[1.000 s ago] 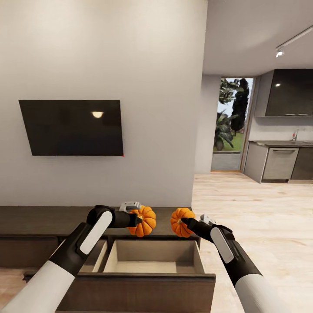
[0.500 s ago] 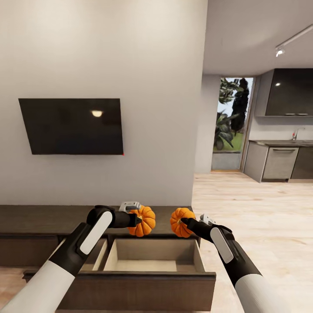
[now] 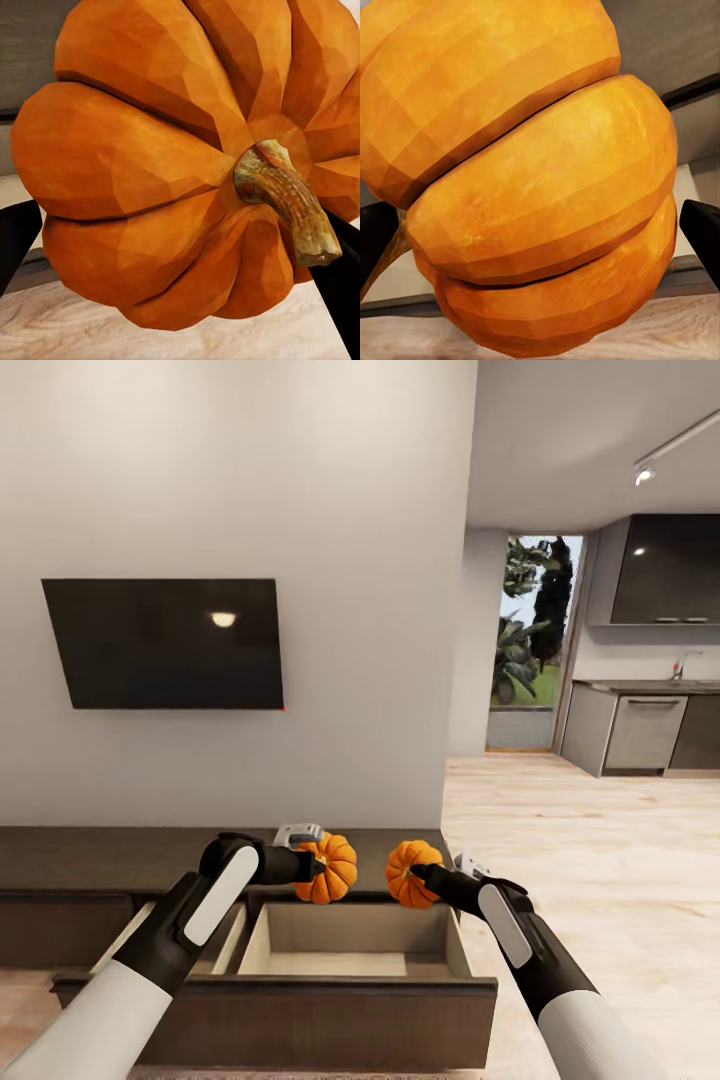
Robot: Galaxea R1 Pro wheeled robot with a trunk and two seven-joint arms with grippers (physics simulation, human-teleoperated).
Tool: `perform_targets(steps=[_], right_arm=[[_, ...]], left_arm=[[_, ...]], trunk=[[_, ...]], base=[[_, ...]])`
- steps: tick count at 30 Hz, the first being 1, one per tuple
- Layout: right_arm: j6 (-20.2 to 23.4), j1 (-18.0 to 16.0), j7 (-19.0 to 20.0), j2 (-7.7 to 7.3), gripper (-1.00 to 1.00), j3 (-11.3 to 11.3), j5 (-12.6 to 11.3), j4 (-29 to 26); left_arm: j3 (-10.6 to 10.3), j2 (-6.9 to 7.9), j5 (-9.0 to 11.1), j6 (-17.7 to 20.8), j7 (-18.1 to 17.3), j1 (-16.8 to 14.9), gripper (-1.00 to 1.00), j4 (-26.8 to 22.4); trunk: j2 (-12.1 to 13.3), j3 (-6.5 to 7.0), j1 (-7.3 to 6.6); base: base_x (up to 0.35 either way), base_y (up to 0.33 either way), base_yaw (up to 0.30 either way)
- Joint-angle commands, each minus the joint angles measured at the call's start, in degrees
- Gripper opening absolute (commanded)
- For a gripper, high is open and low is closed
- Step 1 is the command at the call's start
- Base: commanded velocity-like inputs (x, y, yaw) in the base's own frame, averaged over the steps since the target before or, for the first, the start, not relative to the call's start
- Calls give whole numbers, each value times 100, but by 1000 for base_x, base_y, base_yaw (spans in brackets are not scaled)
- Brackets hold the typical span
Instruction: Place each of the two pumpkins and all three candles from the living room inside a cabinet in the living room (use any cabinet), then make sure every cabinet is closed, and position the cauldron so it is next to a table in the living room.
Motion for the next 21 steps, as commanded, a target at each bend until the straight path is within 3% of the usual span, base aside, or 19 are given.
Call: perform_targets(steps=[1, 14, 21], right_arm=[[36, -4, -54, -1, -100, 12, -63, -10], [140, -15, -58, 5, -100, 55, -50, -4], [142, -21, -72, 7, -100, 240, -44, 5]], left_arm=[[-13, 5, 60, 7, 63, -6, -100, -6], [-48, 14, 59, 3, 29, -11, -100, 51], [-64, 14, 52, -1, 63, -15, -100, 105]], trunk=[[-46, -25, 22], [-567, -258, 308], [-848, -384, 461]], base=[[0, 0, 0], [0, 0, 0], [0, 0, 0]])
